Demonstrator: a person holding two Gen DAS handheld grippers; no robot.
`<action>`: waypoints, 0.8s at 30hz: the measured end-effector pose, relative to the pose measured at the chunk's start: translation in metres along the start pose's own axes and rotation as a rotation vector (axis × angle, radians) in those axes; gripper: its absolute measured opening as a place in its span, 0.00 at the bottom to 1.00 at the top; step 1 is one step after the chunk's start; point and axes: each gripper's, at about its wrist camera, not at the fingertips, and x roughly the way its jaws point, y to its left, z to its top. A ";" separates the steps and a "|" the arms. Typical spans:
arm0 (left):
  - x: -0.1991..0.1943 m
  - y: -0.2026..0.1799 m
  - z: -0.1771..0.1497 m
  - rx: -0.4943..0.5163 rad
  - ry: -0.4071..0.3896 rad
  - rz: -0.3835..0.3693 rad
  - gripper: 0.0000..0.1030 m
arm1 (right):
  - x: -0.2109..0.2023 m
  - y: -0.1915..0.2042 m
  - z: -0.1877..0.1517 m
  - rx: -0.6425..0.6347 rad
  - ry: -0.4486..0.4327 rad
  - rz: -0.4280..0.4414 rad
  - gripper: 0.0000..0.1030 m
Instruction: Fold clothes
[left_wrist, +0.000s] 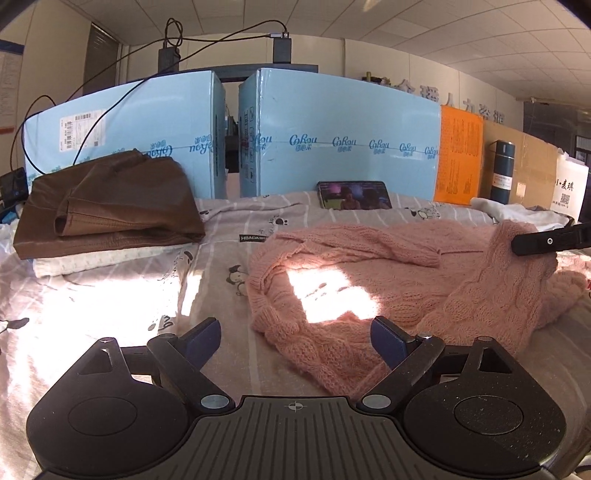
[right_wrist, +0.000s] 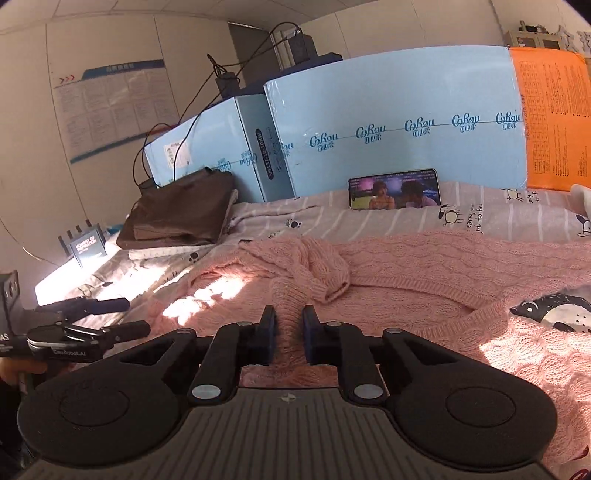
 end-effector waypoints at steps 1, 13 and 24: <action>-0.002 -0.001 0.002 -0.007 -0.021 -0.010 0.88 | -0.008 0.000 0.005 0.031 -0.028 0.024 0.13; 0.003 -0.032 0.024 0.021 -0.144 -0.247 0.99 | -0.035 0.005 0.004 0.195 -0.039 -0.058 0.13; 0.046 -0.080 0.005 0.344 0.082 -0.178 0.99 | -0.002 0.009 -0.037 -0.133 0.020 -0.379 0.55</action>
